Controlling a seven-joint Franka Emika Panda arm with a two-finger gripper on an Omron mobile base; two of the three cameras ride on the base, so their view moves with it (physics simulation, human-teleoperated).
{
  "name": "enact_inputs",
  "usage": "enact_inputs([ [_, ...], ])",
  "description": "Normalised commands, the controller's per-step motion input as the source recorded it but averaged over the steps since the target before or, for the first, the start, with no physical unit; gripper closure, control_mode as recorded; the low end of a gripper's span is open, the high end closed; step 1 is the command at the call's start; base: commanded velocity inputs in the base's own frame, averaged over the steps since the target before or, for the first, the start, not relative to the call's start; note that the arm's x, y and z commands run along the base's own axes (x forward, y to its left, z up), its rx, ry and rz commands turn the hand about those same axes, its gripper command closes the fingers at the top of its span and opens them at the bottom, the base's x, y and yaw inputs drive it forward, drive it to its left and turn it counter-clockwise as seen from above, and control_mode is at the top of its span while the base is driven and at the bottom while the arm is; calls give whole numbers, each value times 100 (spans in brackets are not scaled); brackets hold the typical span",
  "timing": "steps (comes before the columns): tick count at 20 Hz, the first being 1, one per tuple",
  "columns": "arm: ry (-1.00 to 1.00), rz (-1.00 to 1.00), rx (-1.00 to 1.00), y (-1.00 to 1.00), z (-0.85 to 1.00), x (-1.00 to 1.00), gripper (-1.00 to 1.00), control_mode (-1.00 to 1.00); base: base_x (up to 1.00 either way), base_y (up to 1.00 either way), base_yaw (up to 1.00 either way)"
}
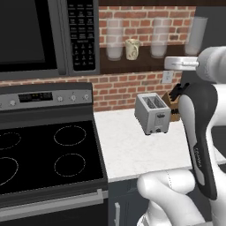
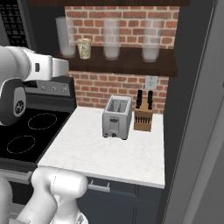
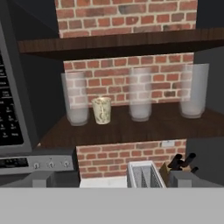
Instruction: Gather all objects into one cabinet and sort the glasses and bowls to opposite sides.
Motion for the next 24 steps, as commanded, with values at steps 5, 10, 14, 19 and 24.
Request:
enact_inputs([
  [5, 0, 0, 0, 9, 0, 25, -100, -100, 0, 0, 0],
  [10, 0, 0, 0, 0, 0, 25, -100, -100, 0, 0, 0],
  [14, 0, 0, 0, 0, 0, 23, -100, -100, 0, 0, 0],
  [19, 0, 0, 0, 0, 0, 26, -100, -100, 0, 0, 0],
  [24, 0, 0, 0, 0, 0, 31, -100, -100, 0, 0, 0],
])
